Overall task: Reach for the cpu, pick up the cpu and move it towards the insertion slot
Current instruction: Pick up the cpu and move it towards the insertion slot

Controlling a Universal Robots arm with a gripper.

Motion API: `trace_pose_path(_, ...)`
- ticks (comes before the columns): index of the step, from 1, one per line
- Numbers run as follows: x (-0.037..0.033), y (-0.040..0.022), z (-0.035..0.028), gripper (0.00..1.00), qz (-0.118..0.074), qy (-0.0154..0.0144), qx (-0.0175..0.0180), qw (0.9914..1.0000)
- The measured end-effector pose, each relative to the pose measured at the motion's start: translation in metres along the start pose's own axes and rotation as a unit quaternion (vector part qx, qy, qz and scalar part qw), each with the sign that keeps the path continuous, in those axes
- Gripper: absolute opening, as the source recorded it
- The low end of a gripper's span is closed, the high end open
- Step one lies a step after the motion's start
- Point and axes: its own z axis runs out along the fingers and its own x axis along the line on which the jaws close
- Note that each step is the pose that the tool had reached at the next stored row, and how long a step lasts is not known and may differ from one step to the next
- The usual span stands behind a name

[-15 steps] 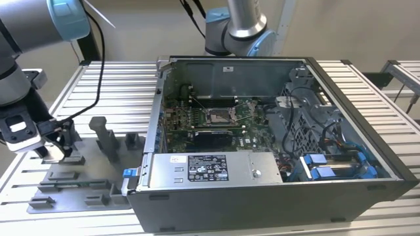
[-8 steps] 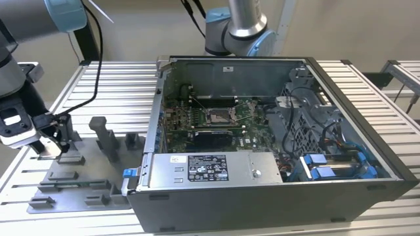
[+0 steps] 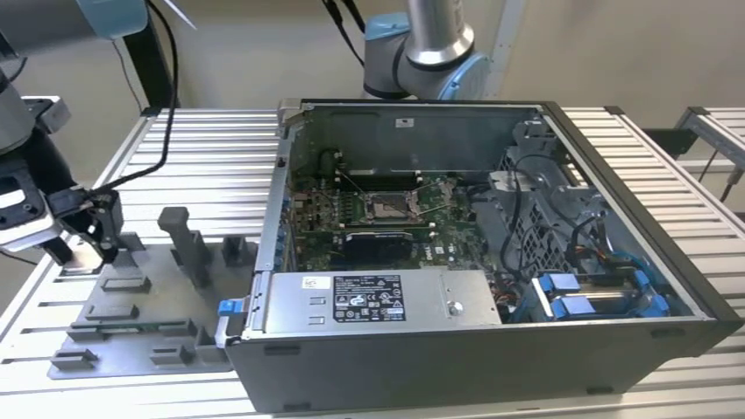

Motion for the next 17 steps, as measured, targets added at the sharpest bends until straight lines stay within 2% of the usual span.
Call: trace_pose_path(17, -0.0001, 0.0015, -0.0382, 0.0, 0.0, 0.0, 0.0, 1.0)
